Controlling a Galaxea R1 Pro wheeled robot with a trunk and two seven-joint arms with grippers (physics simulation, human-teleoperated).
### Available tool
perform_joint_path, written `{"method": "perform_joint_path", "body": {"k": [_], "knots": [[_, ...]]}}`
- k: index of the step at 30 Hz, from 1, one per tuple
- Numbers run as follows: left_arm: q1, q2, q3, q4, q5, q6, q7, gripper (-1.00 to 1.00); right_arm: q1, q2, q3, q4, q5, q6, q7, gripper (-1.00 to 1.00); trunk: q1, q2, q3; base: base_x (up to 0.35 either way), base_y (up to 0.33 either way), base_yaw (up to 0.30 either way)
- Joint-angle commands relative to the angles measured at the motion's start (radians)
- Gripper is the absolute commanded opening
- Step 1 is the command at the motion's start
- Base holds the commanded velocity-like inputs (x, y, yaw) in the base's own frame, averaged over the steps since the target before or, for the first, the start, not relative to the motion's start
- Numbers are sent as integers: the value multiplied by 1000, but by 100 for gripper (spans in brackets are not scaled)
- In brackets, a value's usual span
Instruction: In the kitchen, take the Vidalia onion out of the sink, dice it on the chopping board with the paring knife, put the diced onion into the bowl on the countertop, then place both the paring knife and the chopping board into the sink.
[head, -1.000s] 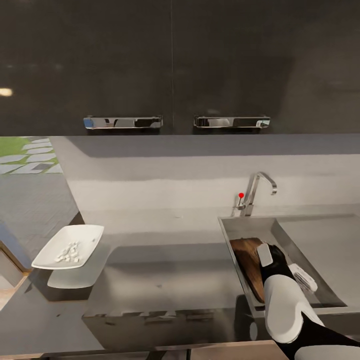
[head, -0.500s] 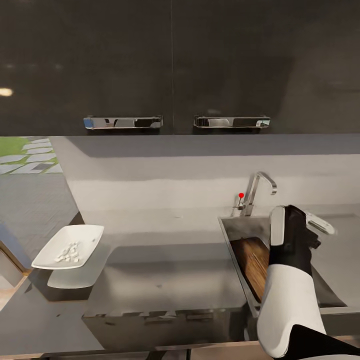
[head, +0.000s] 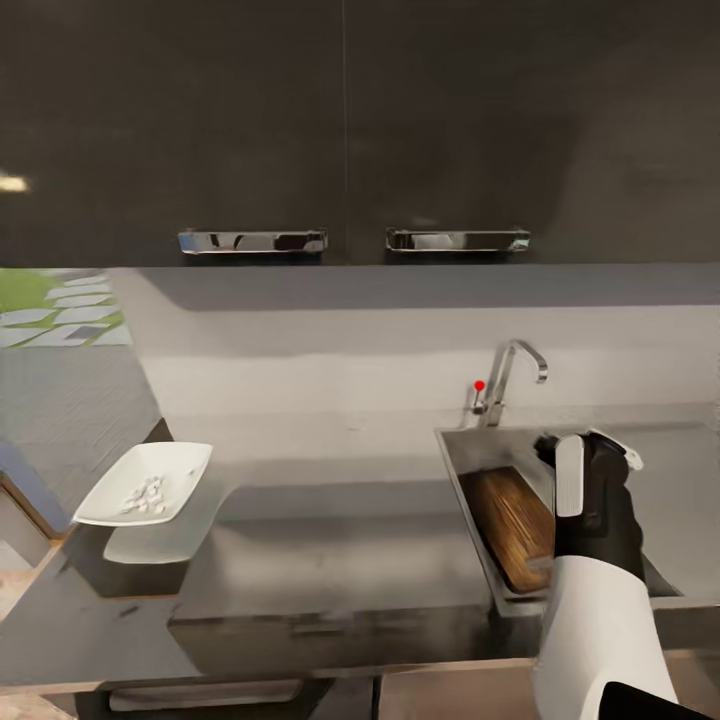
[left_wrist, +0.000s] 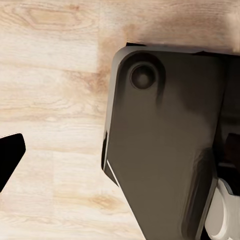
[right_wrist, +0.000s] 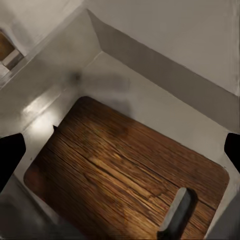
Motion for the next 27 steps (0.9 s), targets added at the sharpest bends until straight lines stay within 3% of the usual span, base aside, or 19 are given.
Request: {"method": "perform_joint_path", "body": {"k": [1, 5, 7, 10, 11, 16, 23, 27], "knots": [[-2, 0, 0, 4, 5, -7, -1, 100, -1, -1, -1, -1, -10, 1, -8, 100, 0, -2, -2, -301, 0, 0], [-2, 0, 0, 4, 6, -7, 0, 100, 0, -5, 0, -4, -10, 7, 11, 100, 0, -2, -2, -321, 0, 0], [-2, 0, 0, 4, 6, -7, 0, 100, 0, -6, 1, -7, -12, 45, 29, 100, 0, -2, -2, -331, 0, 0], [-2, 0, 0, 4, 6, -7, 0, 100, 0, -8, 1, -12, -14, 95, 99, 100, 0, -2, -2, -333, 0, 0], [-2, 0, 0, 4, 6, -7, 0, 100, 0, -29, 3, -14, -12, 105, 182, 100, 0, -2, -2, -334, 0, 0], [-2, 0, 0, 4, 6, -7, 0, 100, 0, -76, 29, -14, -10, 110, 294, 100, 0, -2, -2, -334, 0, 0], [-2, 0, 0, 4, 6, -7, 0, 100, 1, -92, 43, -14, -10, 111, 324, 100, 0, -2, -2, -334, 0, 0], [-1, 0, 0, 4, 6, -7, 0, 100, 2, -93, 78, -14, -10, 111, 326, 100, 0, -2, -2, -335, 0, 0]]}}
